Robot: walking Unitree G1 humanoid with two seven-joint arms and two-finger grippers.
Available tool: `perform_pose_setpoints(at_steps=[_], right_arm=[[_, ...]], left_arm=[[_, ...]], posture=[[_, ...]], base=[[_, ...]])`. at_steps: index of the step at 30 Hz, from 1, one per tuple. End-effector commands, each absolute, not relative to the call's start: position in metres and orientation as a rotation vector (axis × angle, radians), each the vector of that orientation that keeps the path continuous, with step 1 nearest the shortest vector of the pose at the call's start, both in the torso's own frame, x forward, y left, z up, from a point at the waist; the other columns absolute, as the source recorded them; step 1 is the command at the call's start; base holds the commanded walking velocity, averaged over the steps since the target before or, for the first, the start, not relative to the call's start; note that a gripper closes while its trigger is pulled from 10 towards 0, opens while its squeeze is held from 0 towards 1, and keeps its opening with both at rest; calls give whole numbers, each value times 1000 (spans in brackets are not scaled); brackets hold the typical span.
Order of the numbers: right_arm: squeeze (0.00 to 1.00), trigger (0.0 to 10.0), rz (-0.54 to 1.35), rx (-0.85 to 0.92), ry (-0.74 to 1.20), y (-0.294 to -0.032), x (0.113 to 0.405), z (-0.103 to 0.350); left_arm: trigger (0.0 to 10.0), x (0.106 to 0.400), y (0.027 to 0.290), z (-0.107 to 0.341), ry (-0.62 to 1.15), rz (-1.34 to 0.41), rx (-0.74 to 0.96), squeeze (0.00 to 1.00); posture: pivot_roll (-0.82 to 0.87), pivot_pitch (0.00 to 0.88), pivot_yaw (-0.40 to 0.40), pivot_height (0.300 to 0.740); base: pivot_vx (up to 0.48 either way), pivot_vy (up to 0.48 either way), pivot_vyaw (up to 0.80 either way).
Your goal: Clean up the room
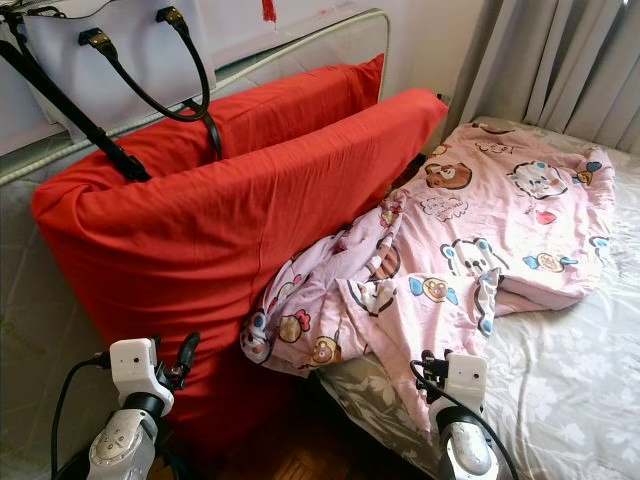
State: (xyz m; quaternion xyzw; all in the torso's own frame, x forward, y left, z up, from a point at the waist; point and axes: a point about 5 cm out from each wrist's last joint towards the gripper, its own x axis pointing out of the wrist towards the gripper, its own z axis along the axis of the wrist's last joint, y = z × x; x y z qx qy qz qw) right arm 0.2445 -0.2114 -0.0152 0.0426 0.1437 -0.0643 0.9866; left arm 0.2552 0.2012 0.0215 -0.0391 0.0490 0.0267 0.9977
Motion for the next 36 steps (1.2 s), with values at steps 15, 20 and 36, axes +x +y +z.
perform_pose_setpoints(at_steps=[15,20,36], right_arm=[[0,10000,-128,74,308,-209,246,-16],[0,10000,-127,81,287,-209,247,-14],[0,10000,-122,79,287,-208,247,-14]], left_arm=[[10000,254,203,20,113,58,-85,0],[10000,254,203,20,113,59,-85,0],[10000,254,204,21,116,60,-83,0]], posture=[[-104,63,13,676],[-102,63,13,656],[-100,66,15,656]], base=[[0,0,0],[0,0,0],[0,0,0]])
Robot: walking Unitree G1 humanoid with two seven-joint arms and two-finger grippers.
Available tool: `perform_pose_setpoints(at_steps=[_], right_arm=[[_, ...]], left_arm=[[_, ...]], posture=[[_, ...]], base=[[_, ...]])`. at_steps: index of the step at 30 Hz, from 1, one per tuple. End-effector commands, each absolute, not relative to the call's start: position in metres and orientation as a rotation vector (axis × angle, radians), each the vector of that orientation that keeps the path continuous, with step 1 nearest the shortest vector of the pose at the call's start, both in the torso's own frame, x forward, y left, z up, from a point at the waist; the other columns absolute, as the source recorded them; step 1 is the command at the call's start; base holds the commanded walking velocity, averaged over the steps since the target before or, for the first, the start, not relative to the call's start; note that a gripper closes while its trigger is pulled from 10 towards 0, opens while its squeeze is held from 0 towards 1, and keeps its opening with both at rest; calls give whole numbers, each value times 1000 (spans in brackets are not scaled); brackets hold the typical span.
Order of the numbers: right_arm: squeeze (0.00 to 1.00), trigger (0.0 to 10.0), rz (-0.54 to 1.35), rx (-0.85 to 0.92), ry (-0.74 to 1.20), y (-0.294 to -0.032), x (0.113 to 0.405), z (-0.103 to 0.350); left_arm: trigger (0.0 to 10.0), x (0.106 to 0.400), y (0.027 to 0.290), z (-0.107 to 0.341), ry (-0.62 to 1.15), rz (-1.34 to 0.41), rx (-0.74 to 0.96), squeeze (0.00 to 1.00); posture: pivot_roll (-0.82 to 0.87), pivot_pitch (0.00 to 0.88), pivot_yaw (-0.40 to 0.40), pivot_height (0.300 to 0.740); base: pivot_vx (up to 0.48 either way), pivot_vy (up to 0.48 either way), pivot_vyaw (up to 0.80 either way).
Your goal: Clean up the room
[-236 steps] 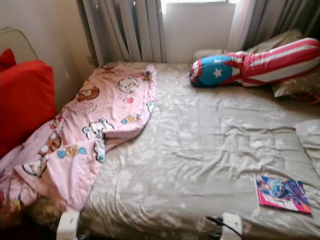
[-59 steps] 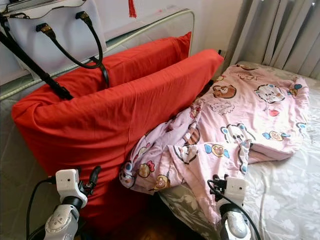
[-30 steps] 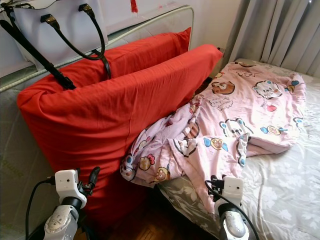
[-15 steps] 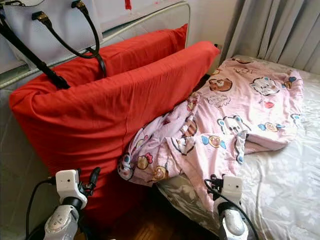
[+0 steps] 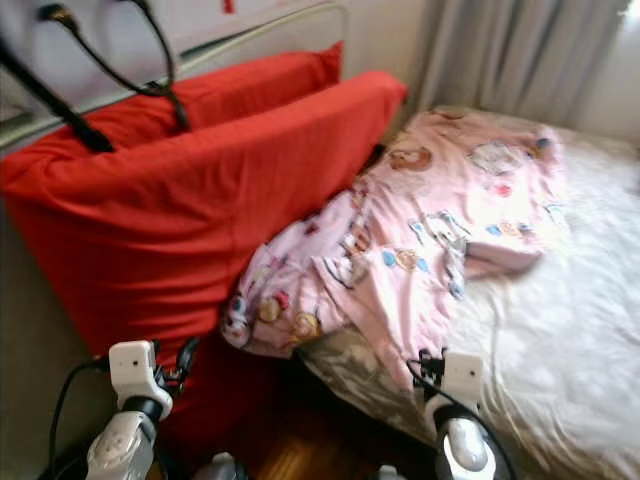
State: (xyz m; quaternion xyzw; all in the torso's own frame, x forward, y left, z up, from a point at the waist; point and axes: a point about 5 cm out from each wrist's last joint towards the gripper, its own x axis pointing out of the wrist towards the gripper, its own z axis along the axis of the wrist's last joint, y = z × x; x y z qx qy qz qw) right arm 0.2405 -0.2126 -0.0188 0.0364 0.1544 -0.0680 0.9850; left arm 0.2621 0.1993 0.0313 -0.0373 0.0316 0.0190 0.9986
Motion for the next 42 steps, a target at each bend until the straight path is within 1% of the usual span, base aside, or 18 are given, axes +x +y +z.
perform_pose_setpoints(at_steps=[1,14,16,34,38,42], right_arm=[[0,10000,-121,79,288,-207,247,-14],[0,10000,-117,73,310,-206,248,-16],[0,10000,-117,71,315,-206,249,-16],[0,10000,-72,63,287,-201,256,-10],[0,10000,-54,58,322,-197,258,-13],[0,10000,-76,77,294,-199,257,-11]], left_arm=[[10000,253,204,21,117,61,-83,0],[10000,254,205,21,122,63,-83,0],[10000,253,205,20,124,65,-84,0],[10000,255,205,19,131,69,-83,0],[10000,256,205,20,132,69,-83,0],[10000,256,207,20,134,70,-82,0]], posture=[[-100,66,15,656],[-100,66,18,656],[-100,66,18,641],[-105,64,18,641],[-105,63,21,627],[-106,64,25,619]], base=[[0,0,0],[0,0,0],[0,0,0],[0,0,0],[0,0,0],[0,0,0]])
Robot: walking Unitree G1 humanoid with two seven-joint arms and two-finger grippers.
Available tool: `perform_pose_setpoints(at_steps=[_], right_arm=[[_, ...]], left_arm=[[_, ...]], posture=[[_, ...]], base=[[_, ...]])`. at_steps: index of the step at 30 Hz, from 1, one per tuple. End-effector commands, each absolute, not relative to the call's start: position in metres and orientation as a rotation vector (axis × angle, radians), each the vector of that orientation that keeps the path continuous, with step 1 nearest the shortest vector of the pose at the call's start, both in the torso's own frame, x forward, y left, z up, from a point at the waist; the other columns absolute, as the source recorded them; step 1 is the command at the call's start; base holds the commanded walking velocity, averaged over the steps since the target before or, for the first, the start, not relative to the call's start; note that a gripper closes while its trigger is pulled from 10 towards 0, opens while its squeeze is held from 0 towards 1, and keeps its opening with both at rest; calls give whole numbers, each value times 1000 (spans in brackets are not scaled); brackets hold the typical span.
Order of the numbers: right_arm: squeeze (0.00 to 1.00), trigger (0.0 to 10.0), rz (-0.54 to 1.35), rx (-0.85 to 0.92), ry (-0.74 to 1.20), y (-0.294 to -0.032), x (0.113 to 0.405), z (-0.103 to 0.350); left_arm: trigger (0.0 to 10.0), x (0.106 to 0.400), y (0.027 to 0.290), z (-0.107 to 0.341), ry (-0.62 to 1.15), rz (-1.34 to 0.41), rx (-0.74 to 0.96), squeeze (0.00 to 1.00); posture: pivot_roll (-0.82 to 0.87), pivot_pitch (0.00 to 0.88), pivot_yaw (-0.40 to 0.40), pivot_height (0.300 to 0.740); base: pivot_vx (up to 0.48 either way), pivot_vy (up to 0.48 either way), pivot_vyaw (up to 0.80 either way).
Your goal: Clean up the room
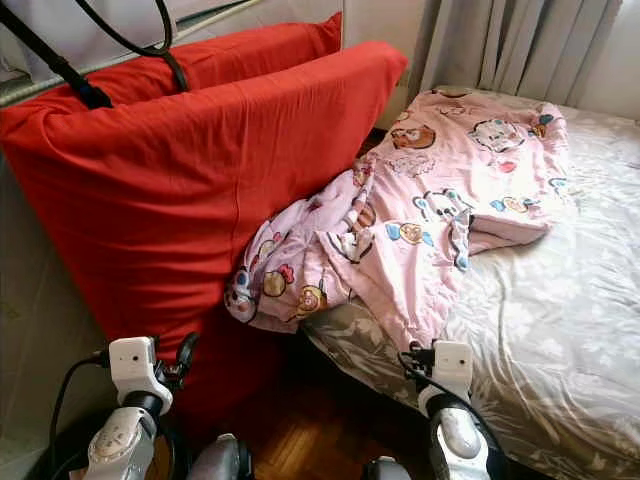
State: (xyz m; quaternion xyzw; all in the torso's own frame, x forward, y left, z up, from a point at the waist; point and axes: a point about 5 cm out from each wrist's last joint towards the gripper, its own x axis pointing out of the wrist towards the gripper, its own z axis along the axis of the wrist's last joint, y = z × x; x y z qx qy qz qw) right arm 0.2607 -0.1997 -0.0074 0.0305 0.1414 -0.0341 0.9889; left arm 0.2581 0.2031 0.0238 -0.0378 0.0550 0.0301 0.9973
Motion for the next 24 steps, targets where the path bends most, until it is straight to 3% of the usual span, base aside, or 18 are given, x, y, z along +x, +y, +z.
perform_pose_setpoints(at_steps=[1,24], right_arm=[[0,10000,-78,81,294,-199,257,-11],[0,10000,-98,116,291,-199,258,-11]], left_arm=[[10000,256,207,20,134,70,-82,0],[10000,259,208,20,141,64,-74,0]], posture=[[-108,64,27,619],[-107,63,36,619]], base=[[0,0,0],[0,0,0]])
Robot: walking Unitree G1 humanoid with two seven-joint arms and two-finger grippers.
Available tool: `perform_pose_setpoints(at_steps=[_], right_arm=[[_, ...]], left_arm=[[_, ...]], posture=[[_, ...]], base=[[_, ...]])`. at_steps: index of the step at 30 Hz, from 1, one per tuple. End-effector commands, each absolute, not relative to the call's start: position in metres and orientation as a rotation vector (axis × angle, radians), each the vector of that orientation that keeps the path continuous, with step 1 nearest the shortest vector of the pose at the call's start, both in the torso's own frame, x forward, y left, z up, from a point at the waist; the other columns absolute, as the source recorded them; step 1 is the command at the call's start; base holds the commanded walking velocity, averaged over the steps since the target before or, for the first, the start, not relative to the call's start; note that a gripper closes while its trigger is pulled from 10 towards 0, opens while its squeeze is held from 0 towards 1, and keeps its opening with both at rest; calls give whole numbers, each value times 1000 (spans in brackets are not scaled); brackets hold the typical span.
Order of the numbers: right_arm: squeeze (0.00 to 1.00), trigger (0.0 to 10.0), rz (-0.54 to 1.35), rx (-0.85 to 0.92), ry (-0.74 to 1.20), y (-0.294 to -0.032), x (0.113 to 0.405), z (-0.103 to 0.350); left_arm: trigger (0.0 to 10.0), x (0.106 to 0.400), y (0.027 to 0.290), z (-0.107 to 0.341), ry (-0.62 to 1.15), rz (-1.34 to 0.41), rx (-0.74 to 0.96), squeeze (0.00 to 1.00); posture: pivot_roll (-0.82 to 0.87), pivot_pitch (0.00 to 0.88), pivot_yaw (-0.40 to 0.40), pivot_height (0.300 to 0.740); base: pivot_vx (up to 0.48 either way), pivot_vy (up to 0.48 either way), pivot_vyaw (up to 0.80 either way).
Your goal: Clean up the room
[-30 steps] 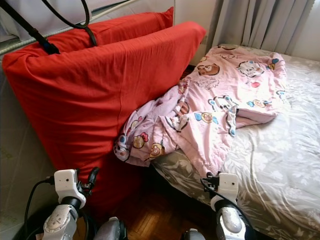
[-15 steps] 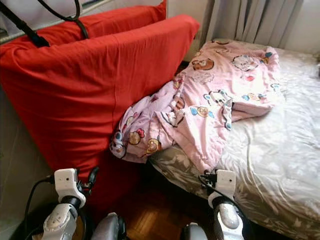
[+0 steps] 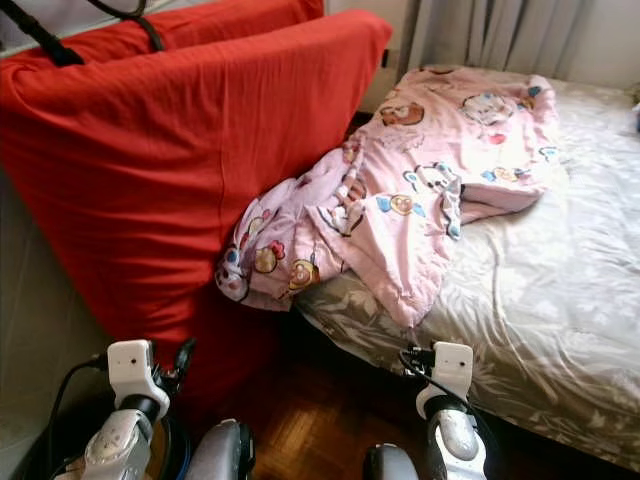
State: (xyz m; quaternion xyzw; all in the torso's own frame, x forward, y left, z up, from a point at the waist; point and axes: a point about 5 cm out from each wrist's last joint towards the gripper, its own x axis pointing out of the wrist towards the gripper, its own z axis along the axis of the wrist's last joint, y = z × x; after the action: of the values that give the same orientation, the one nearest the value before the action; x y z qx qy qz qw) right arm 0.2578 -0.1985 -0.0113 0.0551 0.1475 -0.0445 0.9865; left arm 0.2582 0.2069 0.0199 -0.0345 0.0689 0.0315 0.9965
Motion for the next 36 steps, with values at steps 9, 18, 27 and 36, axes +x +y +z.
perform_pose_setpoints(at_steps=[9,18,27,36], right_arm=[[0,10000,-108,114,291,-201,258,-11],[0,10000,-98,108,292,-201,259,-10],[0,10000,-86,103,299,-198,259,-11],[0,10000,-84,105,300,-197,260,-11]], left_arm=[[10000,259,207,20,140,65,-78,0],[10000,259,207,20,140,70,-81,0],[10000,259,207,19,141,70,-82,0],[10000,260,208,20,140,71,-82,0]], posture=[[-107,62,34,619],[-106,61,31,619],[-105,61,32,619],[-104,58,33,619]], base=[[0,0,0],[83,0,0],[275,0,0],[304,0,0]])
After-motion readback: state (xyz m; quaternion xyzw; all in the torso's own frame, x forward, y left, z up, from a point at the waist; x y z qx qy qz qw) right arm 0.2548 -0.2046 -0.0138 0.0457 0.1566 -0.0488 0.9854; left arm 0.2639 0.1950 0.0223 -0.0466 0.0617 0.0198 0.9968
